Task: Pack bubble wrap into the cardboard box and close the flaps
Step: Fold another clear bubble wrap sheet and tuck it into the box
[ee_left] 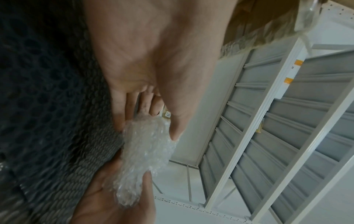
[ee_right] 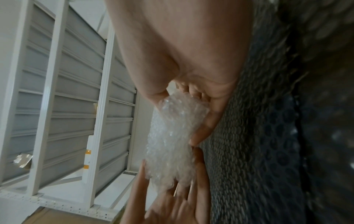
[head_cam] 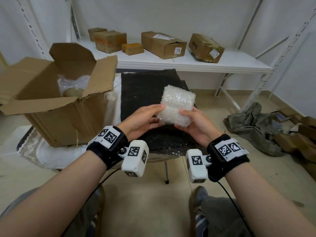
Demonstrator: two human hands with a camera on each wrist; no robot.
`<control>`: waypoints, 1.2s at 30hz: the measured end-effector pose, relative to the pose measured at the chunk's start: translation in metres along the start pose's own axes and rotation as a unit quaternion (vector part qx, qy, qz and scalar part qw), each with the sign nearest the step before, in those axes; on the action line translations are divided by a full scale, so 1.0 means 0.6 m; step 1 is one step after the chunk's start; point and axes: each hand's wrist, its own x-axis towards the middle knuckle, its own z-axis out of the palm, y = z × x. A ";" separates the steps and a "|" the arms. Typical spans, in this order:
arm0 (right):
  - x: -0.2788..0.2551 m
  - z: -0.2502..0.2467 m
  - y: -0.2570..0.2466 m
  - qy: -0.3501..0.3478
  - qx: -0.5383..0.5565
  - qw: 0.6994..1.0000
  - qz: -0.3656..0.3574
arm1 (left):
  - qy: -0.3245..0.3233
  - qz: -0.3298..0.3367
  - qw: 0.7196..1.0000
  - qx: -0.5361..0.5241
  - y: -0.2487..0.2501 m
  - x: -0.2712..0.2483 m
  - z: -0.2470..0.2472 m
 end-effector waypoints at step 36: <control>0.019 0.473 -0.117 -0.015 -0.430 0.896 -0.111 | 0.181 -0.128 0.826 0.519 0.316 -0.207 -0.266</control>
